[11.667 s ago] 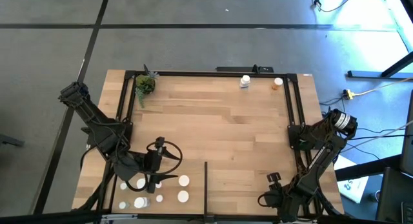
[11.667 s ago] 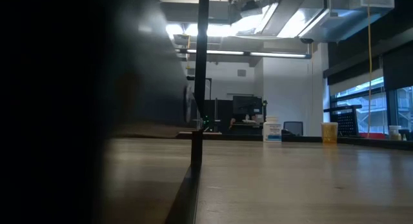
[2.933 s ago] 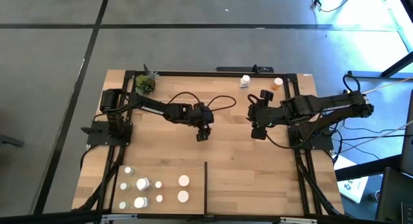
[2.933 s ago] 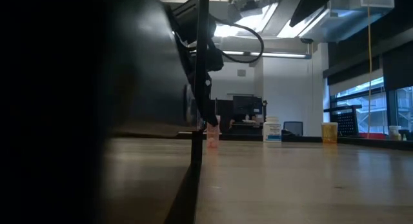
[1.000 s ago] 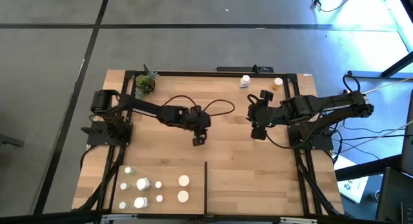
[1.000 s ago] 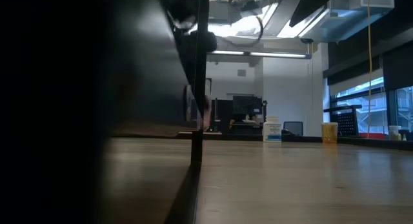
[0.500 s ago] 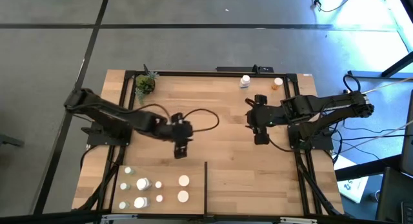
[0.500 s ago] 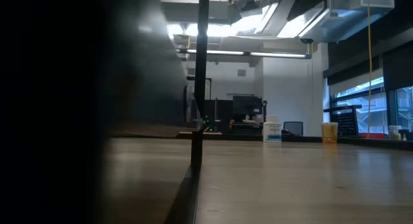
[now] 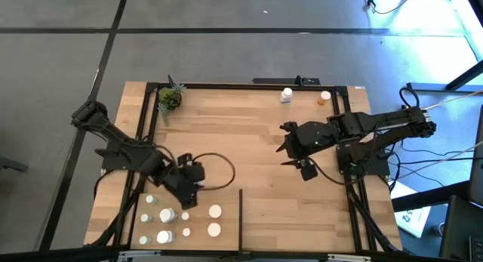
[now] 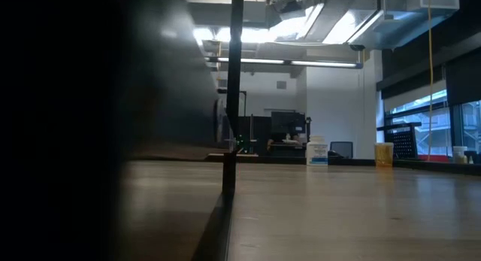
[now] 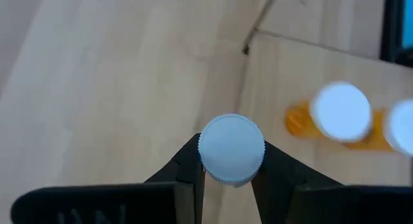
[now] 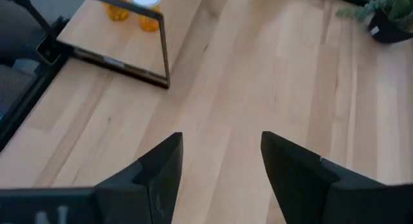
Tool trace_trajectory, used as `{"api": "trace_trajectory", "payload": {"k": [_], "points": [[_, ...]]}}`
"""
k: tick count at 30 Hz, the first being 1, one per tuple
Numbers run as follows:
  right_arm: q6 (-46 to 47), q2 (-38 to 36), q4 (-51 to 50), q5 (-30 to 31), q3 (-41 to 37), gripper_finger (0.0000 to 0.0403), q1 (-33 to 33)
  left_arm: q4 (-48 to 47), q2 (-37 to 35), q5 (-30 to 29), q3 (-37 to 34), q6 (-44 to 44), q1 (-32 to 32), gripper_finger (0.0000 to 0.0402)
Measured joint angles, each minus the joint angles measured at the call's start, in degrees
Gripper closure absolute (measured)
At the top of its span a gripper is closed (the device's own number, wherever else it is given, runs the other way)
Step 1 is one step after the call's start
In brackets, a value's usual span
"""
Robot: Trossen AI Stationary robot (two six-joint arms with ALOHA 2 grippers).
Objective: Pick and place medicine bottles onto shelf by color
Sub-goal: Put the pink pill bottle on the shelf aligned with the other pink pill bottle
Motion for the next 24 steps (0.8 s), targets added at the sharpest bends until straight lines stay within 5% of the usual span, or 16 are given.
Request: {"api": "trace_trajectory", "payload": {"k": [24], "points": [[-5.0, 10.5, 15.0, -2.8, 0.0, 0.0191, 0.0, -7.3, 0.4, -9.5, 0.0, -26.5, -18.5, 0.0319]]}}
